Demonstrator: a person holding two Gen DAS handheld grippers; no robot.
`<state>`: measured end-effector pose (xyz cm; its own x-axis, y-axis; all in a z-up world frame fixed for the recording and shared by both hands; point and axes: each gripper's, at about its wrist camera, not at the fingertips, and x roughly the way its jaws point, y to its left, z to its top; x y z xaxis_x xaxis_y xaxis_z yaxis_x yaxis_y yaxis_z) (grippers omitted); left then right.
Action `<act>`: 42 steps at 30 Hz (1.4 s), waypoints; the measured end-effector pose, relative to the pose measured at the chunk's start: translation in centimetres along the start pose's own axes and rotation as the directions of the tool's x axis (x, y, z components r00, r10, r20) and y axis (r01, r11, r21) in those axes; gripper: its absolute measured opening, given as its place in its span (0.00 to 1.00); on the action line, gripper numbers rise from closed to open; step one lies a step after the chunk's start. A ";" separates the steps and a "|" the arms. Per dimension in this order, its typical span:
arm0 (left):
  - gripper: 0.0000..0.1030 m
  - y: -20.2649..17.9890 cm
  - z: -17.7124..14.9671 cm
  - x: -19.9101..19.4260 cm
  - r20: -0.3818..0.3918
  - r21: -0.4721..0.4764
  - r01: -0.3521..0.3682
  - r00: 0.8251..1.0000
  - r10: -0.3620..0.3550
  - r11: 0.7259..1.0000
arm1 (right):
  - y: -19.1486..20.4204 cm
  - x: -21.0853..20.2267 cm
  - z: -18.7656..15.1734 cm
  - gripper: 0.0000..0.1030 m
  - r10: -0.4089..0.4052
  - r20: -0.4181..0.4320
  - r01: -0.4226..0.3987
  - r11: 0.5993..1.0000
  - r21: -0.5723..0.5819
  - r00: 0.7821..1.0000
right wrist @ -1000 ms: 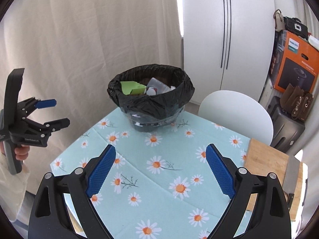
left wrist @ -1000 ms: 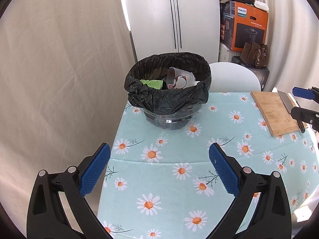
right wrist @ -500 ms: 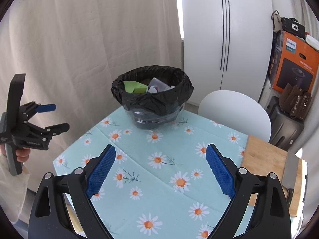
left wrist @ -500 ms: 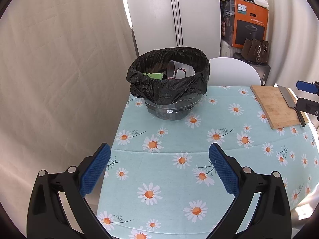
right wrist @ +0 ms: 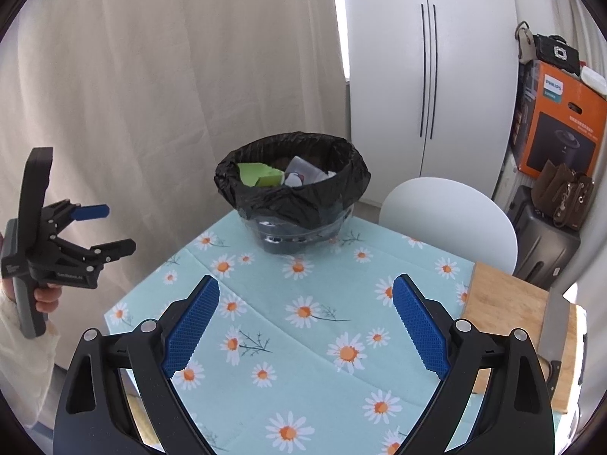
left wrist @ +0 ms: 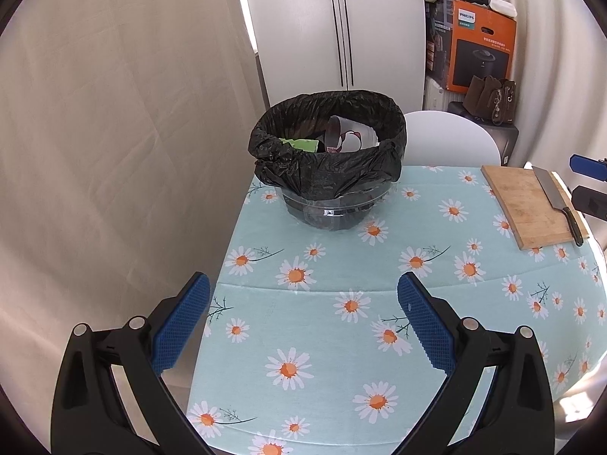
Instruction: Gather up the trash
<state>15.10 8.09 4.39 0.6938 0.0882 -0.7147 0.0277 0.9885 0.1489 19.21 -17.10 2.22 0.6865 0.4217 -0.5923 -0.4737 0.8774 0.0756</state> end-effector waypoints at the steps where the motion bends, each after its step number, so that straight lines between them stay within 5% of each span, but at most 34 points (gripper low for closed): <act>1: 0.94 0.0 0.0 0.0 -0.001 0.002 0.004 1.000 -0.004 1.000 | 0.1 0.0 0.0 0.86 0.000 0.001 0.000 1.000 0.001 1.000; 42: 0.94 0.2 0.0 -0.9 0.005 0.019 0.006 1.000 -0.007 1.000 | 1.0 -0.2 -0.3 0.87 -0.006 -0.006 0.006 1.000 -0.006 1.000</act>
<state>14.42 8.18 5.07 0.6975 0.0811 -0.7120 0.0456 0.9866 0.1570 18.44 -16.34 2.12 0.6862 0.4153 -0.5972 -0.4729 0.8785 0.0676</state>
